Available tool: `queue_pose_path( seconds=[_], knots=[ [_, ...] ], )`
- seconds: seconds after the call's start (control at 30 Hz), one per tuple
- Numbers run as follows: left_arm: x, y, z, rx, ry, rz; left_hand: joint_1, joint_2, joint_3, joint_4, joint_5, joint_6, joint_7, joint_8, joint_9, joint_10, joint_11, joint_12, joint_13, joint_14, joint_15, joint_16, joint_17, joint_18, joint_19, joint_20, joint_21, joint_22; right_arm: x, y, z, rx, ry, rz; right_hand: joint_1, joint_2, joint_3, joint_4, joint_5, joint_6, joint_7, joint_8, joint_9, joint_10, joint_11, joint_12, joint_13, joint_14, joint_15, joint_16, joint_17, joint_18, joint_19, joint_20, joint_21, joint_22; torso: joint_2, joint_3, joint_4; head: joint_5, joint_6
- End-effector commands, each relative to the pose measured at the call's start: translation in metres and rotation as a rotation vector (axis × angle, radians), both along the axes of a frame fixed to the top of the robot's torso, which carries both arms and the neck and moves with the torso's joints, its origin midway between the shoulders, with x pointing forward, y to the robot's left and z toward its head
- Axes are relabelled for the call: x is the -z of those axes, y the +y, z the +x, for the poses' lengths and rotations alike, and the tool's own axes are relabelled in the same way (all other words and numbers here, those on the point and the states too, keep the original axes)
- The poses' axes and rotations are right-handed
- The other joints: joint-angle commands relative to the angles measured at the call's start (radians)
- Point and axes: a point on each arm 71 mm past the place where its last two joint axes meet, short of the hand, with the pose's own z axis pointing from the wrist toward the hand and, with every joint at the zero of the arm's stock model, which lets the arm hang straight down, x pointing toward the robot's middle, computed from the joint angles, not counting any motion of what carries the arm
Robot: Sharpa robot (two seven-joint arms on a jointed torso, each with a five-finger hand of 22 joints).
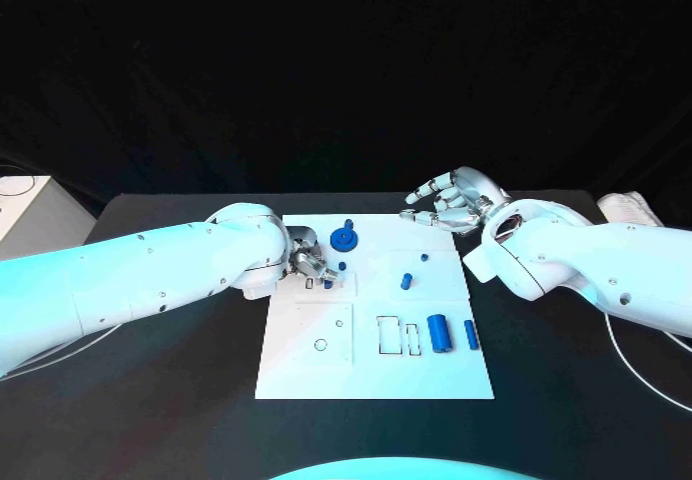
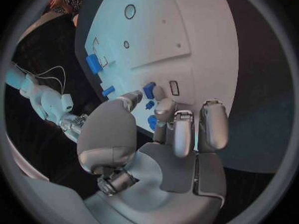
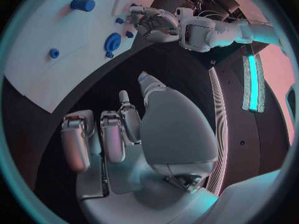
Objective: Assemble the parts on the task board
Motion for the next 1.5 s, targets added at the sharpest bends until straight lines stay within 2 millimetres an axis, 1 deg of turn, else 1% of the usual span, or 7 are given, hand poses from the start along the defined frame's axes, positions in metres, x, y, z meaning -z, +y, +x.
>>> queue_pose_path(
  seconds=[0.03, 0.23, 0.57, 0.73, 0.93, 1.13, 1.5],
  knots=[
    [0.005, 0.003, -0.004, 0.002, 0.023, 0.013, -0.005, 0.008, -0.004, -0.001, -0.003, 0.003, 0.007, -0.001, -0.001, -0.006, 0.002, 0.004, 0.0, 0.108, -0.003, 0.003, 0.263, -0.018, -0.001, -0.002, -0.005, 0.001, 0.0, 0.001, -0.001, -0.014, -0.009, 0.001, -0.009, 0.0, -0.002, 0.006, 0.0, 0.0, 0.0, 0.006, 0.001, -0.008, -0.001, -0.003, 0.069, 0.093, 0.005, -0.007, 0.222, -0.014, 0.103, 0.003, 0.002, 0.263, -0.001, -0.0004, 0.0, -0.002, 0.001],
    [-0.01, 0.005, -0.001, -0.016, -0.013, -0.032, -0.005, 0.01, -0.006, -0.002, -0.006, 0.002, 0.007, -0.001, -0.001, -0.008, 0.002, 0.001, -0.005, 0.108, -0.003, 0.003, 0.263, -0.017, -0.007, -0.002, -0.009, -0.006, 0.001, 0.0, 0.0, -0.011, -0.008, 0.002, -0.009, 0.0, -0.002, 0.006, 0.0, 0.0, 0.0, 0.006, 0.001, -0.008, -0.001, -0.003, 0.069, 0.093, 0.005, -0.007, 0.222, -0.014, 0.103, 0.003, 0.002, 0.263, -0.001, -0.0002, 0.001, -0.001, 0.007],
    [-0.044, 0.009, 0.004, -0.05, -0.066, -0.138, 0.021, 0.016, -0.025, -0.002, 0.0, -0.03, 0.019, -0.012, 0.001, -0.056, 0.013, -0.042, -0.062, 0.092, 0.005, -0.019, 0.227, -0.003, -0.056, 0.003, -0.042, -0.07, 0.004, -0.002, 0.001, -0.003, -0.005, 0.002, -0.012, 0.001, -0.004, 0.008, 0.0, -0.001, 0.0, 0.006, 0.001, -0.007, -0.001, -0.002, 0.069, 0.093, 0.005, -0.007, 0.221, -0.014, 0.103, 0.003, 0.002, 0.263, 0.0, -0.0014, -0.0008, -0.001, 0.02],
    [-0.065, 0.022, 0.011, -0.069, -0.08, -0.157, 0.05, 0.023, -0.034, -0.003, 0.009, -0.06, 0.033, -0.025, 0.0, -0.097, 0.025, -0.068, -0.099, 0.074, 0.015, -0.042, 0.192, 0.004, -0.084, 0.013, -0.063, -0.103, 0.004, -0.005, 0.003, 0.003, -0.004, 0.001, -0.012, 0.001, -0.004, 0.008, 0.0, -0.001, 0.0, 0.006, 0.001, -0.007, -0.001, -0.002, 0.069, 0.093, 0.005, -0.007, 0.221, -0.014, 0.103, 0.003, 0.002, 0.263, 0.0, 0.0006, 0.0001, 0.001, 0.028],
    [-0.086, 0.045, 0.034, -0.122, -0.103, -0.139, 0.096, 0.038, -0.036, -0.003, 0.013, -0.108, 0.065, -0.108, -0.058, -0.124, 0.053, -0.072, -0.115, 0.068, 0.039, -0.048, 0.181, 0.005, -0.086, 0.033, -0.068, -0.105, 0.005, -0.008, 0.003, 0.011, -0.005, -0.001, -0.015, 0.002, -0.005, 0.009, 0.0, -0.001, 0.0, 0.007, 0.001, -0.007, -0.001, -0.002, 0.07, 0.093, 0.005, -0.007, 0.222, -0.014, 0.103, 0.003, 0.002, 0.263, 0.001, 0.0017, 0.003, 0.006, 0.036],
    [-0.088, 0.051, 0.052, -0.161, -0.107, -0.12, 0.105, 0.04, -0.037, -0.003, 0.013, -0.112, 0.072, -0.126, -0.072, -0.13, 0.058, -0.073, -0.12, 0.067, 0.044, -0.049, 0.179, 0.006, -0.087, 0.038, -0.069, -0.106, 0.004, -0.006, 0.003, 0.009, -0.01, 0.002, -0.016, 0.002, -0.005, 0.009, 0.0, -0.001, -0.001, 0.007, 0.001, -0.008, -0.001, -0.003, 0.068, 0.093, 0.005, -0.008, 0.22, -0.014, 0.103, 0.003, 0.002, 0.263, 0.007, -0.0028, -0.0021, 0.006, 0.04],
    [-0.071, 0.044, 0.07, -0.18, -0.056, -0.059, 0.103, 0.042, -0.039, -0.001, 0.012, -0.112, 0.074, -0.133, -0.077, -0.135, 0.061, -0.076, -0.125, 0.065, 0.046, -0.05, 0.178, 0.006, -0.088, 0.04, -0.07, -0.107, 0.003, -0.001, 0.001, -0.006, -0.016, 0.009, -0.017, 0.002, -0.005, 0.009, 0.001, -0.002, -0.001, 0.008, 0.001, -0.013, -0.001, -0.009, 0.063, 0.092, 0.005, -0.008, 0.219, -0.014, 0.103, 0.003, 0.002, 0.263, 0.022, -0.0057, -0.0091, 0.015, 0.05]
  ],
)
